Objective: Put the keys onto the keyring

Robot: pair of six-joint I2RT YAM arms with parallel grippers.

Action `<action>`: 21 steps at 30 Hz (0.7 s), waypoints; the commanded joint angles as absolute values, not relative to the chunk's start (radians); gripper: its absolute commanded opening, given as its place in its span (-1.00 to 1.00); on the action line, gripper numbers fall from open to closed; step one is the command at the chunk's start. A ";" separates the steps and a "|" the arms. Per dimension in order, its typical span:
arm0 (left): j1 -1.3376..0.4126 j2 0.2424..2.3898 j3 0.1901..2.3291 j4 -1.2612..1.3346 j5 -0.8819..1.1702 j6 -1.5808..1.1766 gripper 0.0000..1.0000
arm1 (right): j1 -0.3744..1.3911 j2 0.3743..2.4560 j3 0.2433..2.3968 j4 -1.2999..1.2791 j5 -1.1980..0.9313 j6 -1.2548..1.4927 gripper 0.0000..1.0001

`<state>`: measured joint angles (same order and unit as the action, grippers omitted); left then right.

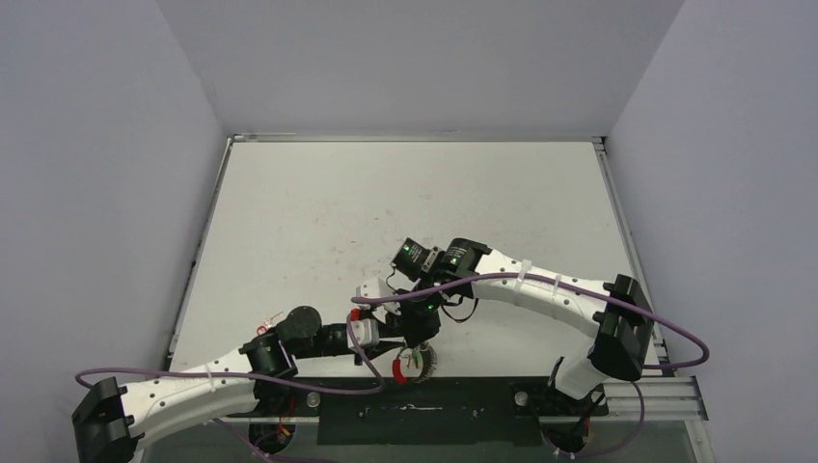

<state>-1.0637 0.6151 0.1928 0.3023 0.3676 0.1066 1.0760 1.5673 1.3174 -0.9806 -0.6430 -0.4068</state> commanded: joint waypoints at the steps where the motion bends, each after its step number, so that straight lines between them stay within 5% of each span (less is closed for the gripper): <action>1: -1.063 0.596 0.222 0.404 0.372 0.077 -0.59 | 1.084 1.543 1.312 -0.948 -0.637 -0.442 -1.00; 8: -1.063 0.571 0.229 0.376 0.371 0.079 -0.92 | 1.084 1.534 1.301 -0.948 -0.626 -0.446 -1.00; 14: -1.063 0.496 0.220 0.318 0.344 0.075 -0.56 | 1.084 1.516 1.290 -0.939 -0.618 -0.455 -1.00; 21: -1.063 0.502 0.218 0.307 0.326 0.069 -0.55 | 1.084 1.514 1.298 -0.939 -0.623 -0.449 -1.00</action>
